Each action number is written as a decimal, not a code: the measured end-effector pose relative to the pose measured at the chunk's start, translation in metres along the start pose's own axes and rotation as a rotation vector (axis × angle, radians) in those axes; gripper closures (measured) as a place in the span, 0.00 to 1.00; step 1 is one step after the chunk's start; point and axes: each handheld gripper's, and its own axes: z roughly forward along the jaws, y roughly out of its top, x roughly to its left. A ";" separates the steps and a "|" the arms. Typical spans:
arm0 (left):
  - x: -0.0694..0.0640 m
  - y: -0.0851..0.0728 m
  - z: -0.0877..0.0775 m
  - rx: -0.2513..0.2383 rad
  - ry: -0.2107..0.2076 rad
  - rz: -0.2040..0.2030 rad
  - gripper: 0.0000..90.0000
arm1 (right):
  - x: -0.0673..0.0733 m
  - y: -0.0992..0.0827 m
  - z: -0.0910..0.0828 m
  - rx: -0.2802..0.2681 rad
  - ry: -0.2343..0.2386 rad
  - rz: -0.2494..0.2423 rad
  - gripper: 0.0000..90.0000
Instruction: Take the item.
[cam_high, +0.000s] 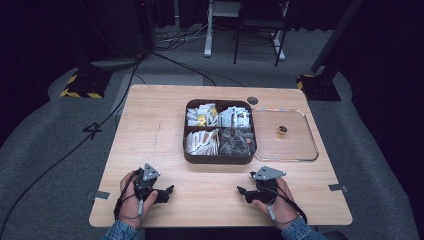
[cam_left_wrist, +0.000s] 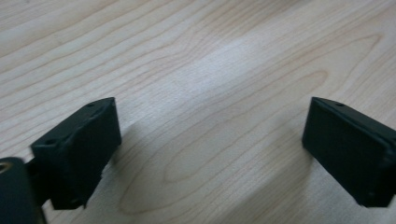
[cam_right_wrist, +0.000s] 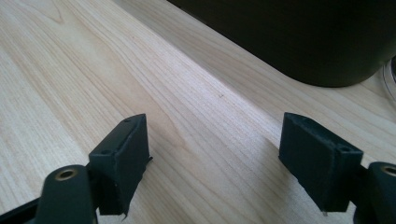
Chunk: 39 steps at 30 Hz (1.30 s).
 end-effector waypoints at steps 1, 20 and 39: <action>0.000 0.000 0.000 0.000 0.000 0.000 0.01 | 0.000 0.000 0.000 0.000 0.000 0.000 0.27; 0.000 0.002 0.002 0.000 0.003 0.011 0.00 | -0.001 0.000 0.000 -0.001 0.024 -0.013 0.34; 0.000 0.002 0.002 0.007 -0.001 0.010 0.00 | -0.029 0.040 -0.045 -0.169 0.015 0.144 0.50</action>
